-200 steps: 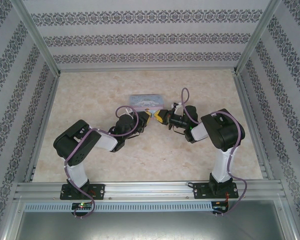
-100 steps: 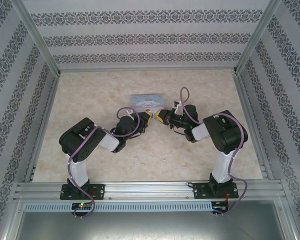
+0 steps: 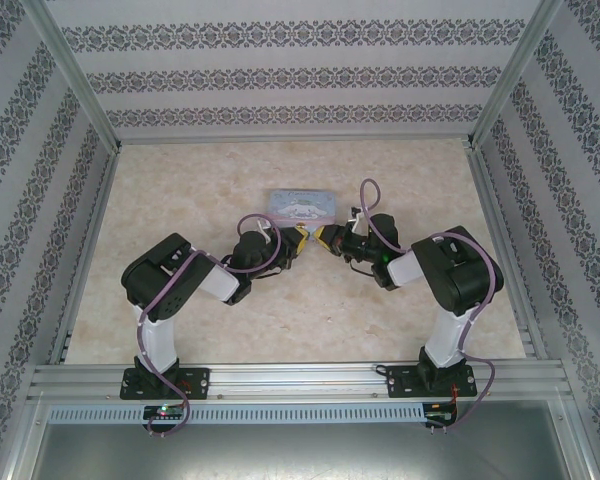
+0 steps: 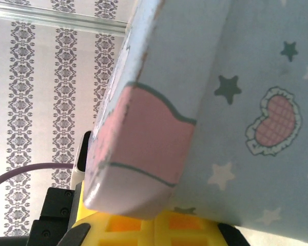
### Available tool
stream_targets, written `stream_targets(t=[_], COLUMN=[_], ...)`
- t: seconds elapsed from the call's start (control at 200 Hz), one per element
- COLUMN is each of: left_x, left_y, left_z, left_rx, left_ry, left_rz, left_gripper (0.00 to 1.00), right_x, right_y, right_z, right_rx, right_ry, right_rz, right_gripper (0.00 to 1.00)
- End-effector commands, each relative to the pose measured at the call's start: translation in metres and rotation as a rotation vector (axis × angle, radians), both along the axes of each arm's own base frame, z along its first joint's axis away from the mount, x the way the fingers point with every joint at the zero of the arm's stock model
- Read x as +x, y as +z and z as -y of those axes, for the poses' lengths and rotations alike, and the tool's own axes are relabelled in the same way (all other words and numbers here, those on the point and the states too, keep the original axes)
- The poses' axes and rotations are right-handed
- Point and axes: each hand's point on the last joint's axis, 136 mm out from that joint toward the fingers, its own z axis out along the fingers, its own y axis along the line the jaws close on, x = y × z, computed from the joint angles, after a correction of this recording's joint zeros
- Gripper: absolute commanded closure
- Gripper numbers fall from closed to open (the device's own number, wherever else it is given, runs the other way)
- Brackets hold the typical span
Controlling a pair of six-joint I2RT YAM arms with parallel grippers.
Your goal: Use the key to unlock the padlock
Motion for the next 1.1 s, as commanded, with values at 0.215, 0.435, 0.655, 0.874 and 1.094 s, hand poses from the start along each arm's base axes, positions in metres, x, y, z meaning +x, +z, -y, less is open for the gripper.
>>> stream_targets(t=[0.215, 0.435, 0.655, 0.874, 1.094], left_x=[-0.068, -0.065, -0.067, -0.064, -0.064], left_y=[0.085, 0.093, 0.113, 0.114, 0.114], left_z=[0.071, 0.071, 0.075, 0.077, 0.079], left_rx=[-0.216, -0.242, -0.27, -0.273, -0.27], left_ry=[-0.469, -0.454, -0.476, -0.47, -0.476], left_rz=[0.223, 0.228, 0.263, 0.267, 0.277], left_gripper=[1.0, 1.0, 1.0, 1.0, 1.0], right_x=[-0.014, -0.016, -0.012, -0.017, -0.006], right_y=[0.035, 0.037, 0.048, 0.073, 0.061], right_z=[-0.03, -0.04, -0.045, -0.073, -0.059], right_rx=[0.016, 0.014, 0.041, 0.105, 0.126], right_ry=[0.058, 0.09, 0.095, 0.171, 0.125], right_rz=[0.177, 0.195, 0.216, 0.235, 0.18], right_gripper=[1.0, 1.0, 1.0, 1.0, 1.0])
